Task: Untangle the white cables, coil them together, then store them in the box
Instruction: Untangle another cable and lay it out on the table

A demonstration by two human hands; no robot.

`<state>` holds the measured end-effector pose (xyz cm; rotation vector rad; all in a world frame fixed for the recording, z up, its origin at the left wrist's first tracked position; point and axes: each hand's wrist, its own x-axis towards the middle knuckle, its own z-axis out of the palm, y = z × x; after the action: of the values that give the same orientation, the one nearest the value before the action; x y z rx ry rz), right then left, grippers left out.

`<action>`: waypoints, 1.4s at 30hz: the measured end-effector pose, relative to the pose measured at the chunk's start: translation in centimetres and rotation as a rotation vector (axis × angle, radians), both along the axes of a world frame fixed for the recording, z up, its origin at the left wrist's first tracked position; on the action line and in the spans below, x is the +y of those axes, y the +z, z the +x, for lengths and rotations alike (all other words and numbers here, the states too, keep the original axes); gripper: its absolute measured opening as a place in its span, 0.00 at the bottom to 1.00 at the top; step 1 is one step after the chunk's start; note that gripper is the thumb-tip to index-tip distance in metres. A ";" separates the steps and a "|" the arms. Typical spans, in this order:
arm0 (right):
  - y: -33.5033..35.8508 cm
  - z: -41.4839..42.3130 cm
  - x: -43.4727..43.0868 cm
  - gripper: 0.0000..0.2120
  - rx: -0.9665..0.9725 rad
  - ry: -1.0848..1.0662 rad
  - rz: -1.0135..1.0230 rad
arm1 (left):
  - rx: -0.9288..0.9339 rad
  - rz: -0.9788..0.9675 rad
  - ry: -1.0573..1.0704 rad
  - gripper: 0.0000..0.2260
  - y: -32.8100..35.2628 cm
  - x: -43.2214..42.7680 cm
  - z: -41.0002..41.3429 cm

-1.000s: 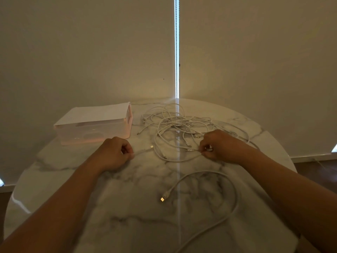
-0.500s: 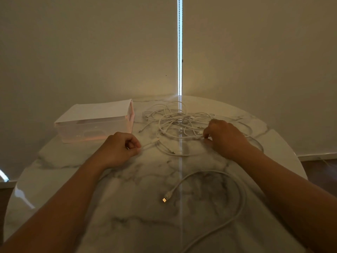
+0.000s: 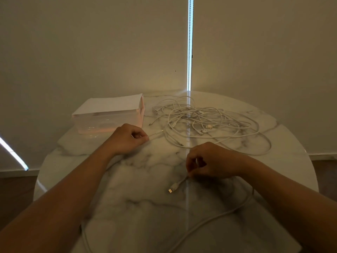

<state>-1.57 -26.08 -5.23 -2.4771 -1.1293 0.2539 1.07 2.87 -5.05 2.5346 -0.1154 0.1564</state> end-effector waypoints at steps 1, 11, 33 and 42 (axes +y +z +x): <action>0.0 0.0 0.0 0.04 -0.029 0.003 -0.028 | -0.002 -0.022 0.009 0.03 0.1 0.0 0.0; 1.1 -0.4 -3.4 0.11 -0.355 -0.471 -0.656 | -0.028 -0.312 0.176 0.05 -0.4 1.2 0.4; 0.8 -10.5 2.7 0.07 -0.063 0.271 -0.093 | -0.022 -0.607 0.256 0.06 0.5 1.8 0.2; 2.5 -6.4 -1.7 0.05 -0.212 -0.246 -0.561 | -0.064 -0.833 0.308 0.06 0.8 2.4 0.2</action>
<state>-7.93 -27.75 -2.71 -3.1726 -0.9035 0.2680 1.30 5.26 -4.24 1.6999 0.2673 0.3284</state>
